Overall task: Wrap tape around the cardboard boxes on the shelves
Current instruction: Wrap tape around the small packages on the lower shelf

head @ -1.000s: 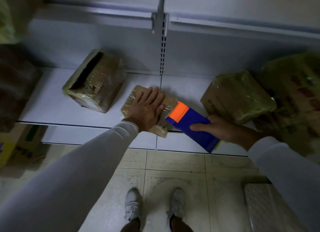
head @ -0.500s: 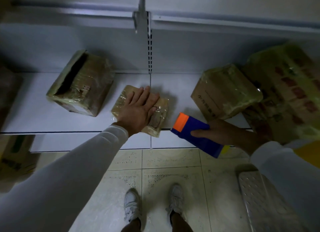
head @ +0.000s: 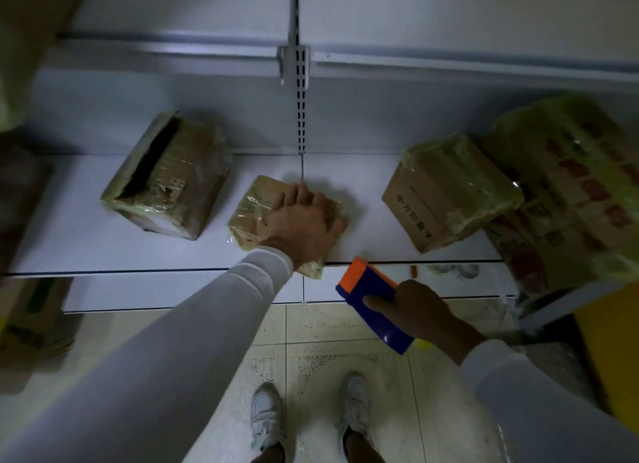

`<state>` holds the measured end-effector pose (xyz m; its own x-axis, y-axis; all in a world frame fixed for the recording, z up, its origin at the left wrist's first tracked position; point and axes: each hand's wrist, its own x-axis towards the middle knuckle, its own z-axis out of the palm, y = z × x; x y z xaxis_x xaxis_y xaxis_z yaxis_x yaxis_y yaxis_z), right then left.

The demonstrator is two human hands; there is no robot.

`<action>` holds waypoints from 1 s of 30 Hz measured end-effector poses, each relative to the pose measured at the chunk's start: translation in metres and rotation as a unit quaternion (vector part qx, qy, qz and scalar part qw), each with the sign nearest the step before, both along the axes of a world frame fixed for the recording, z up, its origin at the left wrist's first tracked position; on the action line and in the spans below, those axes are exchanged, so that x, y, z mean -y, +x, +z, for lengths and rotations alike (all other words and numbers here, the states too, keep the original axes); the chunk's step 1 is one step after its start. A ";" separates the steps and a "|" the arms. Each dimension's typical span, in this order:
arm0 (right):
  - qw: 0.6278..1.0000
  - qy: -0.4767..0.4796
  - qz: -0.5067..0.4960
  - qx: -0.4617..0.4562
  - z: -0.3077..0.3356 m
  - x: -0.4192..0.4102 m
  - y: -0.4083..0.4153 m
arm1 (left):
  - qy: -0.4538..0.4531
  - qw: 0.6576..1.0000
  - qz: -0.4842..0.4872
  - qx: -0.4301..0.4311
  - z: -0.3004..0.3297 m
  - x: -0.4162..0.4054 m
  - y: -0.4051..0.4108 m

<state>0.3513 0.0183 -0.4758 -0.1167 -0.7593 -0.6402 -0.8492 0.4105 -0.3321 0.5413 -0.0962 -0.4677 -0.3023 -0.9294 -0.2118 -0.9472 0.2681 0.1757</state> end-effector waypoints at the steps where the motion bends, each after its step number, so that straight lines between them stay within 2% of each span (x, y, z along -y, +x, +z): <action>1: 1.000 -0.002 -0.009 0.014 0.000 -0.002 0.000 | 0.010 1.000 0.019 0.010 -0.001 -0.002 -0.009; 4: 0.997 -0.005 -0.048 0.059 -0.003 -0.006 -0.005 | -0.005 0.998 0.047 0.052 -0.019 -0.014 -0.021; 7: 0.996 -0.015 -0.051 0.071 -0.005 -0.008 -0.013 | -0.033 0.998 0.042 0.046 -0.023 -0.017 -0.021; 13: 0.994 -0.028 -0.050 0.096 0.001 -0.014 -0.017 | -0.010 0.996 -0.081 0.031 -0.011 0.008 -0.004; 18: 0.987 -0.042 -0.022 0.152 0.009 -0.016 -0.018 | 0.010 0.975 -0.216 0.053 0.001 0.020 0.017; 21: 0.983 -0.051 -0.010 0.174 0.015 -0.014 -0.017 | 0.013 0.967 -0.253 0.037 0.000 0.014 0.030; 25: 0.986 -0.059 0.016 0.157 0.026 -0.010 -0.011 | 0.003 0.958 -0.286 0.026 0.000 0.004 0.043; 30: 0.986 -0.061 0.036 0.152 0.035 -0.009 -0.001 | -0.020 0.962 -0.271 -0.006 0.000 -0.009 0.053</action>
